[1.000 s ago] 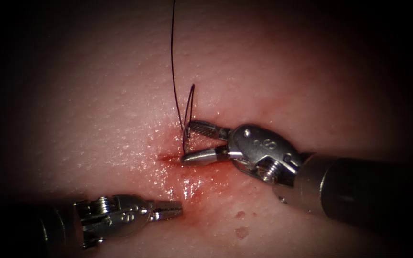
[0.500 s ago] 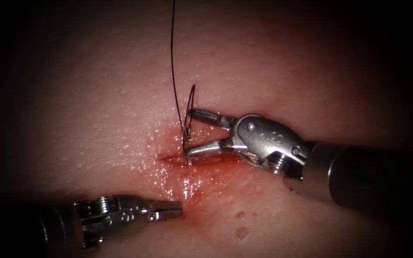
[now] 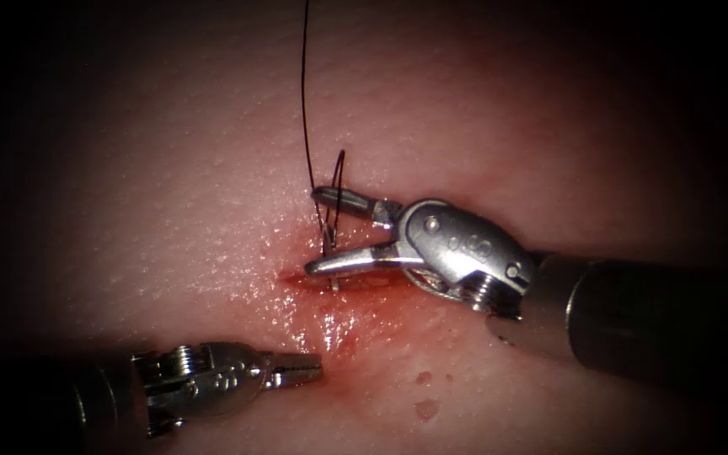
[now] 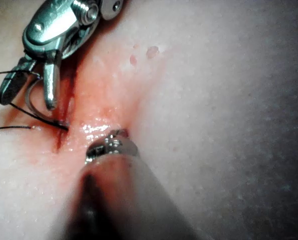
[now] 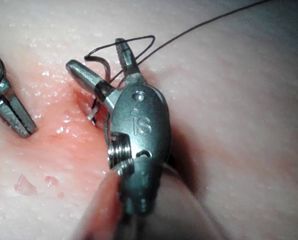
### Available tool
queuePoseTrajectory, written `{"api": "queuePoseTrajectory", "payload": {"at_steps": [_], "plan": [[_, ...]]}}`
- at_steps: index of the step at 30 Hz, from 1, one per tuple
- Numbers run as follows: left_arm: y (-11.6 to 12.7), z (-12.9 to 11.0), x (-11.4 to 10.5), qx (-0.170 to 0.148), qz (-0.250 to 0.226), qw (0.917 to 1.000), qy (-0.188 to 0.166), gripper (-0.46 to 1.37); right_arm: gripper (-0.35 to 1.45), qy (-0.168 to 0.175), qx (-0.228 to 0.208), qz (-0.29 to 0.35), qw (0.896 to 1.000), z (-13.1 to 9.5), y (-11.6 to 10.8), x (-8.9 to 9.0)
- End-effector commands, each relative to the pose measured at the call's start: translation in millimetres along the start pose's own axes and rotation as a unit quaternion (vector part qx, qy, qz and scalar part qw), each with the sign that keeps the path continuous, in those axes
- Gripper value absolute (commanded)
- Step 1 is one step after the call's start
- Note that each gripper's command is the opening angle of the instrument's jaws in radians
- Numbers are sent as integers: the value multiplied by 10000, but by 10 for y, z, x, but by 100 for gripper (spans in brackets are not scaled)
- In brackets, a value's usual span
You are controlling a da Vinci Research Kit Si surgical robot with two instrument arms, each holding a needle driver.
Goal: Wound Closure
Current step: Throw the needle through the skin below the wound with the right tool
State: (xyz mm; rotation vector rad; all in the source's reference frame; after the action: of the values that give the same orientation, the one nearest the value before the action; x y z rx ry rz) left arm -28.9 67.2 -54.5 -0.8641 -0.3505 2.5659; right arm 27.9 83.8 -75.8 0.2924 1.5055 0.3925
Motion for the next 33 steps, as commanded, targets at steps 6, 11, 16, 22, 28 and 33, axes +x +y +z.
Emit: {"api": "queuePoseTrajectory", "payload": {"at_steps": [6, 11, 16, 22, 28, 33], "plan": [[1, -3, -1, -42, 5, 10000, 0, -35, 93, 109, 270, -244, 9993, 5, 5, -5], [1, -3, -1, -44, 7, 10000, 0, -35, 61, 168, 386, -446, 9981, 5, 7, -9], [1, -3, -1, -44, 7, 10000, 0, -35, -35, -79, 356, -468, 9982, 7, 9, -8], [3, -3, -2, -35, 15, 10000, 1, -35, -35, 234, 74, -785, 9966, 5, 14, 5], [3, -3, -3, -37, 47, 10000, 3, -35, -35, -412, -447, -865, 9944, 5, 10, 9], [3, -3, -3, -38, 48, 10000, 3, -35, -35, -820, -1219, -842, 9856, 4, 2, 9]]}}
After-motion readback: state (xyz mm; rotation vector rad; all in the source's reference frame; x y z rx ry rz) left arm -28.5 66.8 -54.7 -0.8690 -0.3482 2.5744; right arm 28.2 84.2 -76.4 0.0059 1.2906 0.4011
